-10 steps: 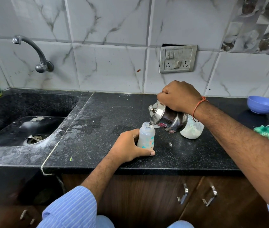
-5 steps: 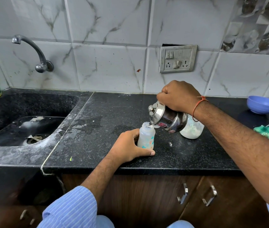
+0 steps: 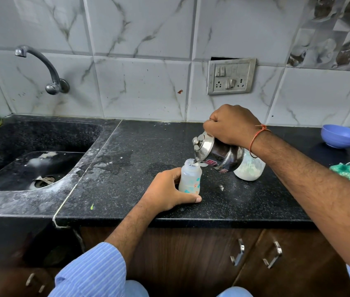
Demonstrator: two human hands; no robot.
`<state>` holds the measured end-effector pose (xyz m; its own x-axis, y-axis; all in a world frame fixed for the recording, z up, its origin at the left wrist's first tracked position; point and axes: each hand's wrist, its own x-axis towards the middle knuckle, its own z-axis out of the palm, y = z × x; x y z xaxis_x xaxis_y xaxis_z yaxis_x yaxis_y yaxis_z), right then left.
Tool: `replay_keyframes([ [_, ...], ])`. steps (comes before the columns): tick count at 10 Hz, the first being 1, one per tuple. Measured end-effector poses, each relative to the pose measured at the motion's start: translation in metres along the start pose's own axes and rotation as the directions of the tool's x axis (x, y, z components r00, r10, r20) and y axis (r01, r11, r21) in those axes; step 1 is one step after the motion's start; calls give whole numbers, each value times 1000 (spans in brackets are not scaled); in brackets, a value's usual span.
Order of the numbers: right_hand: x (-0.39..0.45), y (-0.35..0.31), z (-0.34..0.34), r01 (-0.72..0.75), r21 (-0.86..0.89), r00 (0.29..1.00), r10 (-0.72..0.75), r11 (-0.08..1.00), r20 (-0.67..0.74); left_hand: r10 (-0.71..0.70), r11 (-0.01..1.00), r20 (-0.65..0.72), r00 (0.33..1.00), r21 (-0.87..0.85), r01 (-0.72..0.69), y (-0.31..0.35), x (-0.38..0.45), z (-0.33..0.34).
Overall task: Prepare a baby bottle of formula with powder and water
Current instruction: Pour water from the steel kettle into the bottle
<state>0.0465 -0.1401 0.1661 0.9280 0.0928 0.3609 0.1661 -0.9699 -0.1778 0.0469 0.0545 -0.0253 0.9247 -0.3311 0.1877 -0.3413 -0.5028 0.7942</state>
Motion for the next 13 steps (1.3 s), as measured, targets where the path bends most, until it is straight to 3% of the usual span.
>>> replay_keyframes([
  [13,0,-2,-1,1,-9,1000,-1,1000,3,5,1000,-1,1000,-11,-6,4,-2,-1],
])
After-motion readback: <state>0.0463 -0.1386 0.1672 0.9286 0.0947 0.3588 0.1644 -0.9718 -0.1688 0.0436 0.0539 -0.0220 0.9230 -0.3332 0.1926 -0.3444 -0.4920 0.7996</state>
